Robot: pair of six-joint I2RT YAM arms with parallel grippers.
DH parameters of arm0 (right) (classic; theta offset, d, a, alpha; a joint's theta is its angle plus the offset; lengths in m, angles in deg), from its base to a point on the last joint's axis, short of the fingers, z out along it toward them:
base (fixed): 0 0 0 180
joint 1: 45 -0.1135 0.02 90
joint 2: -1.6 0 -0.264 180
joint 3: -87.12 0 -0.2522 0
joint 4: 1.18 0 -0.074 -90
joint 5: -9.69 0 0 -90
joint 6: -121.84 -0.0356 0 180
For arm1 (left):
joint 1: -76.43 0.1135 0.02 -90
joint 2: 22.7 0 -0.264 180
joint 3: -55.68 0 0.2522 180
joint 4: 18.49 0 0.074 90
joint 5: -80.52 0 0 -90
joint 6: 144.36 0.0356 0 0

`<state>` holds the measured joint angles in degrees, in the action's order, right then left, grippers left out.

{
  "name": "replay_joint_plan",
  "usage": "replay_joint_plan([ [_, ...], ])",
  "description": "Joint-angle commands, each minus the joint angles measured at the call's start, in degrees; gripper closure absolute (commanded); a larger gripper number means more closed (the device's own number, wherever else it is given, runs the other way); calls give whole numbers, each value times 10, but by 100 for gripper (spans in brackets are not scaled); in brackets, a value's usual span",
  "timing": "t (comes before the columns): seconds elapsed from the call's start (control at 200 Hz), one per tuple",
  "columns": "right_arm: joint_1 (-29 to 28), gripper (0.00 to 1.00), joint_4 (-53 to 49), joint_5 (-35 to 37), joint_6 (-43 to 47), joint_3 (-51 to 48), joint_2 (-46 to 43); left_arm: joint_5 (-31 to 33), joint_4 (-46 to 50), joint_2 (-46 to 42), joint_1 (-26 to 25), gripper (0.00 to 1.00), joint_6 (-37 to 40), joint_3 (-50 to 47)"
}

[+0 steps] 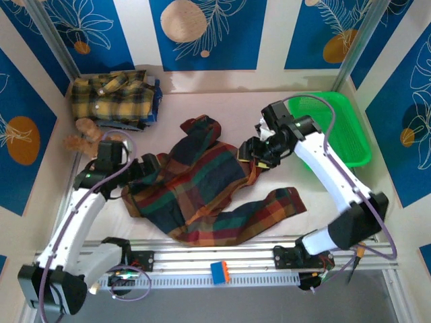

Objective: Fold and stack the long sleeve shirts

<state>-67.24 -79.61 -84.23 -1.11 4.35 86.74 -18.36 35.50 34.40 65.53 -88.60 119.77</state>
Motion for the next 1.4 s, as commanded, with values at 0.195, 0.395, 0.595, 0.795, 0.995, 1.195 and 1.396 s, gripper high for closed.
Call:
replay_joint_plan([
  [0.195,48,42,99,62,71,-25,142,40,2,214,-137,4,23,74],
  [0.395,68,52,147,79,26,-35,193,-17,-82,323,-154,6,-31,101],
  [0.595,70,95,141,122,-30,-64,161,17,-110,417,-142,9,-57,121],
  [0.795,71,100,125,166,-111,-244,-34,49,-113,475,-105,13,-29,160],
  [0.995,49,100,101,145,-214,-443,-218,33,-115,478,-87,14,9,179],
  [1.195,50,49,90,112,-214,-464,-341,-59,-149,422,-83,6,26,164],
  [1.396,102,39,97,62,-87,-258,-221,-96,-83,352,-84,4,30,177],
])
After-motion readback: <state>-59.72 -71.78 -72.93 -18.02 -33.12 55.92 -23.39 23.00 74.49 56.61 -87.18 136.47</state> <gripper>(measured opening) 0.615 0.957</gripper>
